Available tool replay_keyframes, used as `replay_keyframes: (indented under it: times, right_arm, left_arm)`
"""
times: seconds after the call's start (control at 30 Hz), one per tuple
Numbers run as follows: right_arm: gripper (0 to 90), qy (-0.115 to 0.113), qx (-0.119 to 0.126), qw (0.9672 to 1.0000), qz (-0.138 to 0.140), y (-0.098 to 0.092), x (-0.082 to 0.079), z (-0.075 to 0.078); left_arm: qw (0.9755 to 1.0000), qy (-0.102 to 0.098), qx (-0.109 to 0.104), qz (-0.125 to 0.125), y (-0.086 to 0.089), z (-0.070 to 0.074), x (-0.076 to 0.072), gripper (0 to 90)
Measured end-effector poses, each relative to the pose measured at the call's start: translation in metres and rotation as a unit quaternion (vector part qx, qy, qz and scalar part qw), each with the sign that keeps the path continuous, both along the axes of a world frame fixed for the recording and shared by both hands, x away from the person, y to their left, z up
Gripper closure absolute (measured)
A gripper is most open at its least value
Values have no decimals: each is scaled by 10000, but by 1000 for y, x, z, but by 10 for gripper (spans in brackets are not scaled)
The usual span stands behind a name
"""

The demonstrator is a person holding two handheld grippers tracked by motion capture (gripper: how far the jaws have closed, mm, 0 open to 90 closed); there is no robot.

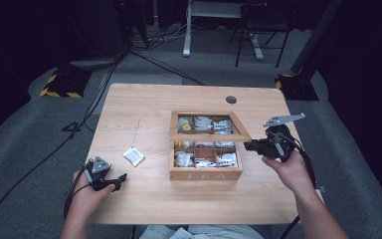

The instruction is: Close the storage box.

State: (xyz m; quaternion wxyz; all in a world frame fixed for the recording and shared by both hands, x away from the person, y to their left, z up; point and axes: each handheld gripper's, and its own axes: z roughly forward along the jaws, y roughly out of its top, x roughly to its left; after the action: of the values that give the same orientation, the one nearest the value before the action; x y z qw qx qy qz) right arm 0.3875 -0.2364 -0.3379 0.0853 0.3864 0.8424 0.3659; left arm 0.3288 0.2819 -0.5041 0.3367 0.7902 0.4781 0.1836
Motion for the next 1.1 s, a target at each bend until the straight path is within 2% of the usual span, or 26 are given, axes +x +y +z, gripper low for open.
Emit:
replay_keyframes:
  times: [0.4, 0.6, 0.67, 0.83, 1.1]
  right_arm:
    - [809, 263, -394, 9987, 206, 5, -1, -9]
    - [808, 293, -487, 9981, 239, 6, -1, -10]
    - [808, 336, -614, 9971, 284, 8, -2, -11]
    - [808, 384, -653, 9966, 334, 8, -1, -13]
    - [806, 569, -836, 9939, 446, 11, 0, -17]
  left_arm:
    - [10000, 3, 21, -21, 0, 0, 0, 272]
    - [10000, -5, 43, -31, 0, 0, 0, 272]
    - [10000, -4, 44, -31, 0, 0, 0, 272]
    - [10000, -6, 44, -30, 0, 0, 0, 272]
    - [10000, 8, 48, -10, 0, 1, 0, 271]
